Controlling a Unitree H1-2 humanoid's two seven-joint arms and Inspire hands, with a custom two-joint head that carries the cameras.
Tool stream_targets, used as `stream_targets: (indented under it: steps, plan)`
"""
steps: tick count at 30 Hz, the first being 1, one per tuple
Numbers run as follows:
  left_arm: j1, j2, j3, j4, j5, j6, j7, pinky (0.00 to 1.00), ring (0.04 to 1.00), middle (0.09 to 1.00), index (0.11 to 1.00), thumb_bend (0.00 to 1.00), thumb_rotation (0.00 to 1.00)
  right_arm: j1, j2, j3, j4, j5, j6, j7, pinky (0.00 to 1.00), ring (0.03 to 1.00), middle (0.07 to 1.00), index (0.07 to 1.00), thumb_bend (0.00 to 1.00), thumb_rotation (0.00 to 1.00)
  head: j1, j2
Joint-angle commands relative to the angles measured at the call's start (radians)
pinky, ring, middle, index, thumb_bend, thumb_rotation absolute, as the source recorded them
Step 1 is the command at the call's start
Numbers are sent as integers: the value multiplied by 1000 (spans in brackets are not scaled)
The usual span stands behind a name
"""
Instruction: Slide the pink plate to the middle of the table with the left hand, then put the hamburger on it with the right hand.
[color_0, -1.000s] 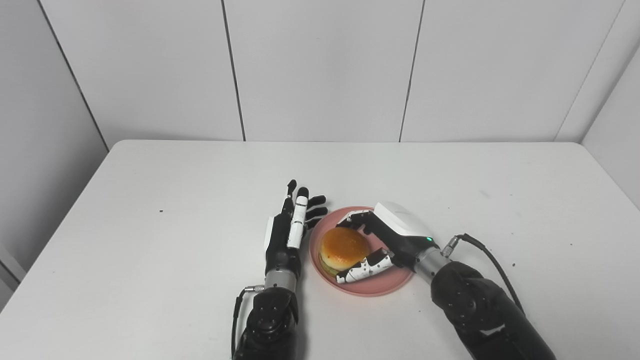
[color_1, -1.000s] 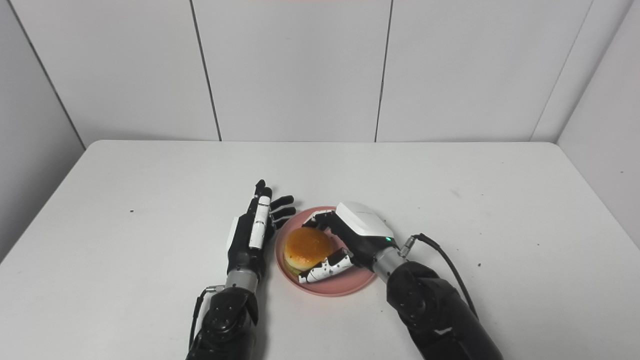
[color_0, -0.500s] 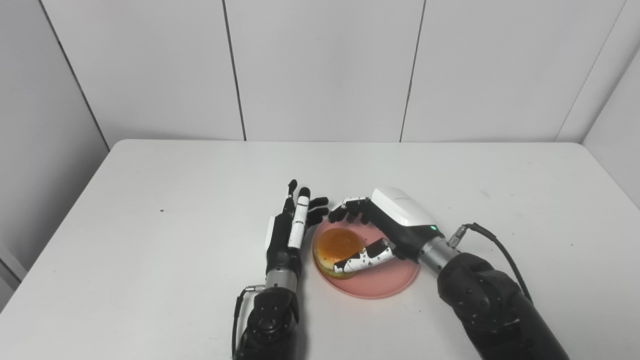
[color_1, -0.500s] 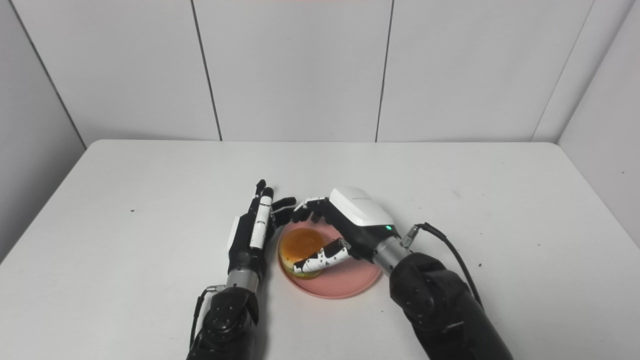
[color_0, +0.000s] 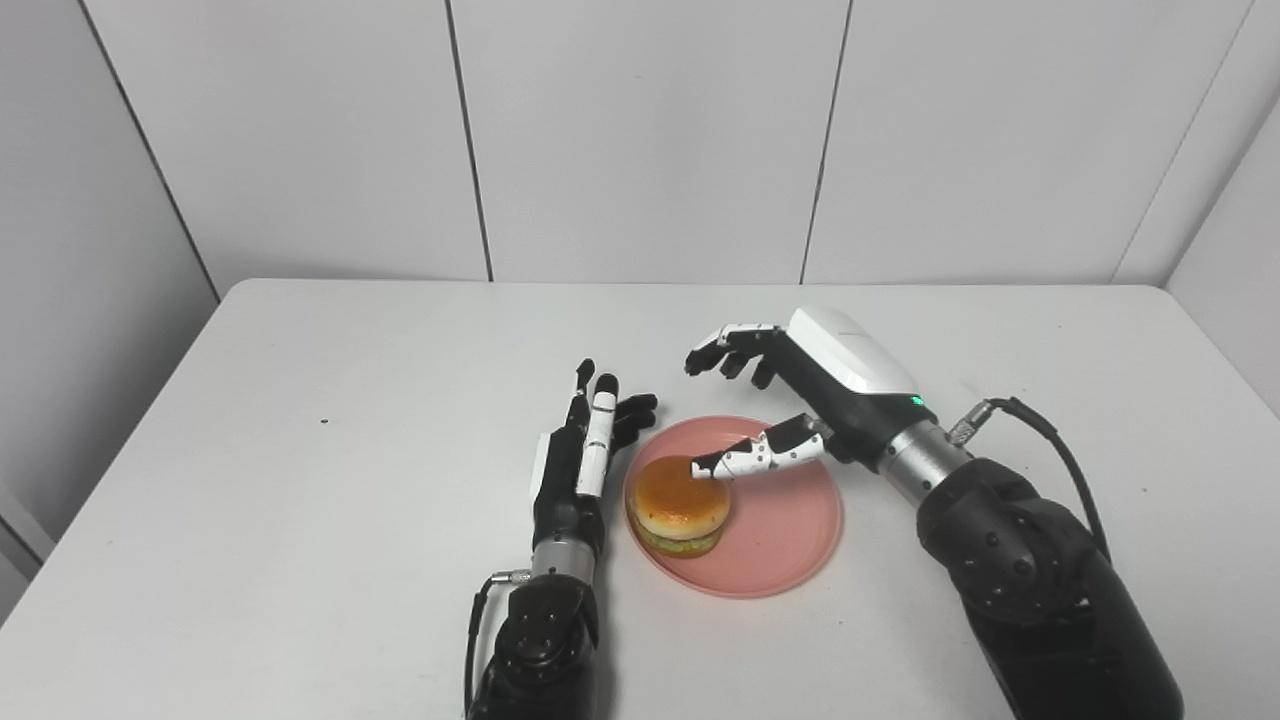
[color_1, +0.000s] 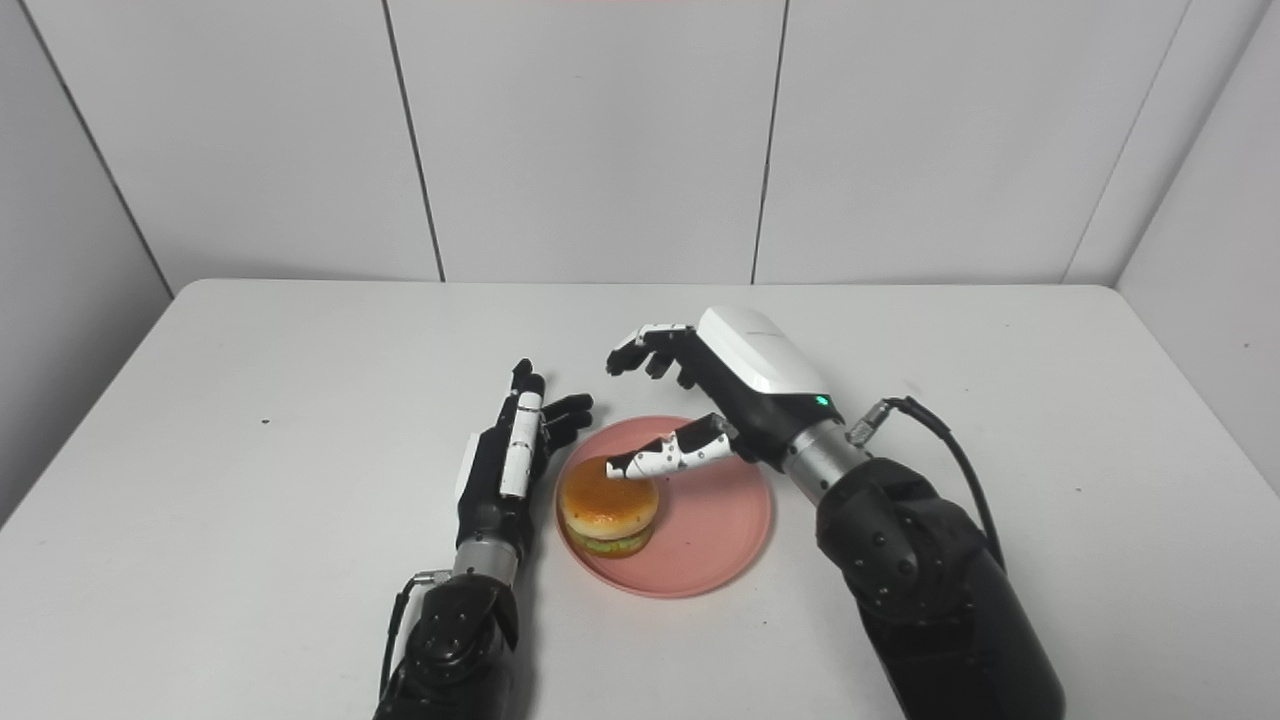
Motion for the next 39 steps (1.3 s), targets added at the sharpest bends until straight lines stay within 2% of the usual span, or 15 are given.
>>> stream_targets:
  steps: [1,2,4,5,8,11,16,23,25,30,35,39]
  plan:
    - [2,-53,5,0,3,18,11,818,730,729,969,521,929,-42,25,-54,12,59,-16,-63,535,626,697,641,791,391,1,-1]
    - [3,-58,9,0,6,8,22,819,733,736,965,523,924,-40,42,-83,28,98,-13,-82,576,660,701,642,781,401,3,-2]
    - [4,-67,18,10,13,-21,46,817,818,840,958,544,870,-34,84,-146,59,194,-6,-117,598,689,714,656,755,516,3,-2]
    - [3,-68,19,19,21,-36,58,855,864,898,963,560,858,-30,106,-176,74,236,1,-135,592,685,707,661,751,599,3,-1]
    - [2,-69,18,31,33,-61,79,945,930,965,970,590,870,-21,146,-234,115,321,-9,-178,620,717,725,700,804,824,4,-1]
    - [8,-65,4,28,67,-66,102,974,967,991,979,601,919,-13,188,-295,158,422,-7,-218,662,745,740,732,844,905,3,-1]
    - [11,-59,-11,16,110,-50,125,979,987,996,982,609,957,3,239,-374,242,550,-39,-294,746,798,779,778,886,940,3,-1]
    - [19,-46,-16,7,122,-57,118,1000,1000,1000,999,597,989,37,257,-408,343,633,-107,-356,823,848,828,823,848,978,-12,-13]
    - [23,-36,-15,4,122,-61,112,1000,1000,1000,1000,596,988,56,263,-398,362,633,-133,-371,833,850,832,825,833,980,-27,-21]
    - [43,-9,-9,-4,123,-59,97,1000,1000,1000,1000,617,1000,119,272,-349,379,592,-191,-410,859,852,833,823,800,997,-46,-76]
    - [59,6,7,-7,96,-77,62,1000,1000,1000,1000,636,998,173,300,-329,402,579,-256,-461,882,857,840,829,757,994,-96,-96]
    - [62,19,19,0,86,-93,32,1000,1000,1000,1000,654,1000,205,335,-327,416,598,-299,-490,913,881,863,841,826,959,-114,-101]
